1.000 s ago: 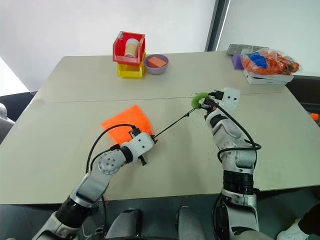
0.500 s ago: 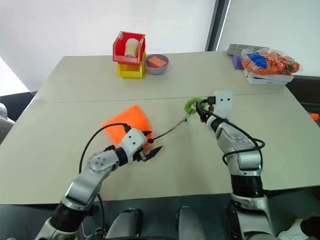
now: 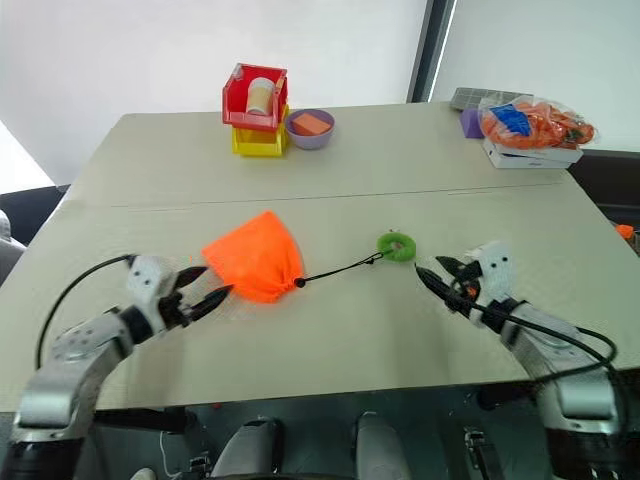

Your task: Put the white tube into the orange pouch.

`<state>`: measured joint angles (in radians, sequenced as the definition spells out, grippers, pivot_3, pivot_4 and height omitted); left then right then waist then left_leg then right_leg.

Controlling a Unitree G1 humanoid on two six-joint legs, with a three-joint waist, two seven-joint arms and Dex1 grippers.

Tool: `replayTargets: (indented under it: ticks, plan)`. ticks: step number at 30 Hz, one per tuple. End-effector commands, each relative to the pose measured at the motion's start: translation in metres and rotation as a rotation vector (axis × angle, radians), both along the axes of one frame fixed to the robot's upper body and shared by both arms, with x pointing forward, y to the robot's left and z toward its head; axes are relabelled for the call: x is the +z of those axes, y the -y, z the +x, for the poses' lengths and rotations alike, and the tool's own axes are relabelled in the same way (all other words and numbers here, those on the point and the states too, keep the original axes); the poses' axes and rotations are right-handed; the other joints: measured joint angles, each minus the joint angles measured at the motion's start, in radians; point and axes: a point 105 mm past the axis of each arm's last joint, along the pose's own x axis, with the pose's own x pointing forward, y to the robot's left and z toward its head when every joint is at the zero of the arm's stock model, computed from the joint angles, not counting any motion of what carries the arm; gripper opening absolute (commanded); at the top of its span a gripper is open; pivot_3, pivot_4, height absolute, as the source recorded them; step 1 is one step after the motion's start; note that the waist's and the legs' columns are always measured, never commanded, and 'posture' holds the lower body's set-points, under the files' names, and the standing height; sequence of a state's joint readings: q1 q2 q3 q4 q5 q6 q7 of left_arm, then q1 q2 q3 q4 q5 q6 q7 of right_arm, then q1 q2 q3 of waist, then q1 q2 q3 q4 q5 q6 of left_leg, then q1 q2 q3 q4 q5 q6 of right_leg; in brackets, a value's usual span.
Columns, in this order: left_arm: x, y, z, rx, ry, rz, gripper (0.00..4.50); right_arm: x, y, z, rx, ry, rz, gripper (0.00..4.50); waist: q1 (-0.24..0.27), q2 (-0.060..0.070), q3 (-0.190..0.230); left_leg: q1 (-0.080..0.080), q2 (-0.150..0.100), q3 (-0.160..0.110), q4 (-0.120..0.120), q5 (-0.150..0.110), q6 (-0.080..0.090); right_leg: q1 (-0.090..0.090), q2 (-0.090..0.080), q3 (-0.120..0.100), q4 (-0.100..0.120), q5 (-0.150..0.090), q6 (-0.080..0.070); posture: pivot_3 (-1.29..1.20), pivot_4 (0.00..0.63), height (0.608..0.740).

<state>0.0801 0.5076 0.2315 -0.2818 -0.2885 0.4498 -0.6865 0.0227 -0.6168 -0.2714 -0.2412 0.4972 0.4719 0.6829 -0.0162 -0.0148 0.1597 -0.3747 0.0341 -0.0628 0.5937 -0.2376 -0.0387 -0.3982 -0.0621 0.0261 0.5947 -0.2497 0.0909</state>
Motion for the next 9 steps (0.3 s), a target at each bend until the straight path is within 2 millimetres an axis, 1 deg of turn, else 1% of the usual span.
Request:
replayTargets:
  ticks: [1, 4, 9]
  plan:
    - [0.01, -0.005, 0.0, 0.014, 0.054, -0.002, 3.5, 0.01, -0.004, -0.001, 0.037, 0.057, -0.007, 2.49, 0.003, 0.0, 0.0, 0.0, 0.0, 0.0, 0.001, 0.0, 0.0, 0.0, 0.0, 0.0, 0.0, 0.0, 0.0, 0.0, 0.15, 0.74]
    - [0.006, -0.009, 0.0, 0.044, 0.049, -0.008, 3.5, 0.011, -0.002, 0.001, 0.017, 0.101, 0.002, 2.49, 0.002, 0.0, 0.0, -0.001, 0.0, 0.001, 0.002, -0.002, -0.003, 0.001, -0.002, 0.0, -0.004, 0.0, 0.0, 0.0, 0.15, 0.74]
    - [0.005, -0.012, -0.005, 0.075, 0.056, 0.0, 3.5, -0.001, 0.005, 0.004, 0.009, 0.095, 0.006, 2.49, 0.001, 0.0, 0.0, -0.002, 0.0, 0.003, 0.001, -0.002, -0.003, 0.003, -0.004, 0.0, -0.01, 0.001, -0.001, 0.0, 0.15, 0.74]
